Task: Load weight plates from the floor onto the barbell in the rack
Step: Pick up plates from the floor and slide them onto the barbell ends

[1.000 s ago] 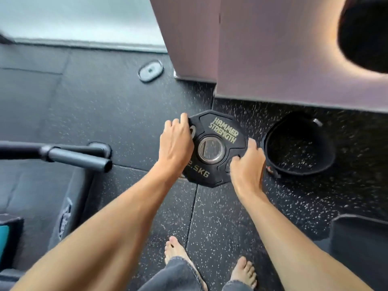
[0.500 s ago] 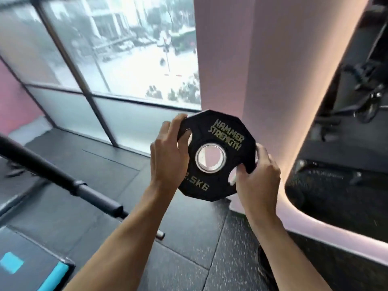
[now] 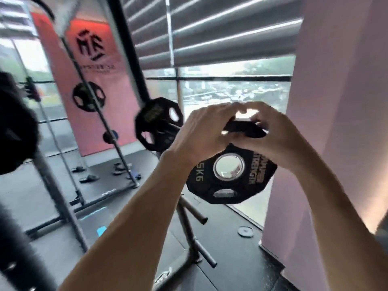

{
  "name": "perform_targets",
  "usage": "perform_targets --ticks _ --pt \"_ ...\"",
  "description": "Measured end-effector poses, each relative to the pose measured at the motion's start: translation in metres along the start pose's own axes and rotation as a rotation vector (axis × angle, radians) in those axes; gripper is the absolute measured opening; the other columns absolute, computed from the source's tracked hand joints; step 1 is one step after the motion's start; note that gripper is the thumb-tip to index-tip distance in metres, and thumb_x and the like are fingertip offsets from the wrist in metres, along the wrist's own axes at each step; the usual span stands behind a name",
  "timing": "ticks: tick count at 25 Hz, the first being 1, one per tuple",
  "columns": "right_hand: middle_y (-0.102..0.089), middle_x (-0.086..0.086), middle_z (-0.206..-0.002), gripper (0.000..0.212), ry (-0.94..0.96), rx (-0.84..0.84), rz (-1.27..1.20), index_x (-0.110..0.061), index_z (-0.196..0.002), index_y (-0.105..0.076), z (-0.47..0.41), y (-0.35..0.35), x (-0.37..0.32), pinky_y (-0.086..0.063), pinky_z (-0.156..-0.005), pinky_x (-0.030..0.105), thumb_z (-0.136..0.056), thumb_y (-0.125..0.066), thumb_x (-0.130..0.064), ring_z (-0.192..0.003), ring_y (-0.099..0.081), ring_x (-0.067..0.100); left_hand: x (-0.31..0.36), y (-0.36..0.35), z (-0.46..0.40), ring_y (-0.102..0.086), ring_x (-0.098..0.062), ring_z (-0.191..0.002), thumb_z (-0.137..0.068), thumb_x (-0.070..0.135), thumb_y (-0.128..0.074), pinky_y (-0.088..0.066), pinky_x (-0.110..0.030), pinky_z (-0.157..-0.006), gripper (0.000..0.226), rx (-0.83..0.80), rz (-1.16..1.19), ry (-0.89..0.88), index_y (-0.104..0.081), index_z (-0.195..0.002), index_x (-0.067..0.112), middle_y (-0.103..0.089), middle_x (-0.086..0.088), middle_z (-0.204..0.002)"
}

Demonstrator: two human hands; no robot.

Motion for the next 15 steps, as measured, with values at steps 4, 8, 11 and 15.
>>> perform_targets --ticks 4,8,11,15 --pt "-0.071 -0.012 -0.091 0.066 0.076 -0.246 -0.008 -0.033 -0.11 -0.062 -0.008 -0.047 -0.077 -0.046 -0.066 0.021 -0.052 -0.094 -0.03 -0.076 -0.067 -0.003 -0.02 0.092 0.032 -0.062 -0.014 -0.065 -0.073 0.026 -0.083 -0.052 -0.037 -0.061 0.031 -0.059 0.038 0.131 -0.059 -0.09 0.018 -0.064 0.008 -0.071" --pt "-0.076 -0.015 -0.084 0.055 0.169 -0.22 -0.303 -0.03 -0.097 -0.073 0.004 -0.091 -0.147 -0.049 -0.07 0.023 -0.044 -0.091 -0.031 -0.073 -0.07 -0.001 -0.024 0.178 0.063 -0.052 0.002 -0.067 -0.062 0.011 -0.082 -0.037 -0.013 -0.061 0.023 -0.066 0.025 0.125 -0.066 -0.079 0.013 -0.058 0.012 -0.072" --pt "-0.077 -0.004 -0.083 0.046 0.2 -0.224 -0.595 -0.026 -0.087 -0.078 0.023 -0.117 -0.186 -0.055 -0.071 0.027 -0.043 -0.09 -0.031 -0.073 -0.073 0.012 -0.022 0.232 0.077 -0.054 -0.006 -0.08 -0.059 0.014 -0.081 -0.036 -0.012 -0.066 0.024 -0.137 -0.118 0.141 -0.072 -0.081 0.014 -0.062 0.006 -0.086" --pt "-0.076 0.003 -0.077 0.036 0.142 -0.243 -0.817 -0.016 -0.084 -0.078 0.031 -0.154 -0.217 -0.054 -0.069 0.038 -0.051 -0.092 -0.019 -0.069 -0.072 0.025 -0.022 0.279 0.091 -0.057 -0.005 -0.081 -0.059 0.019 -0.086 -0.037 -0.007 -0.067 0.026 -0.303 -0.25 0.266 -0.072 -0.081 0.02 -0.065 0.01 -0.085"
Point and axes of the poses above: each hand's wrist, its own z-axis away from the middle knuckle, its own y-axis out of the back of the hand, x = y × z, the point moved 4 cm from there along -z, towards the middle knuckle
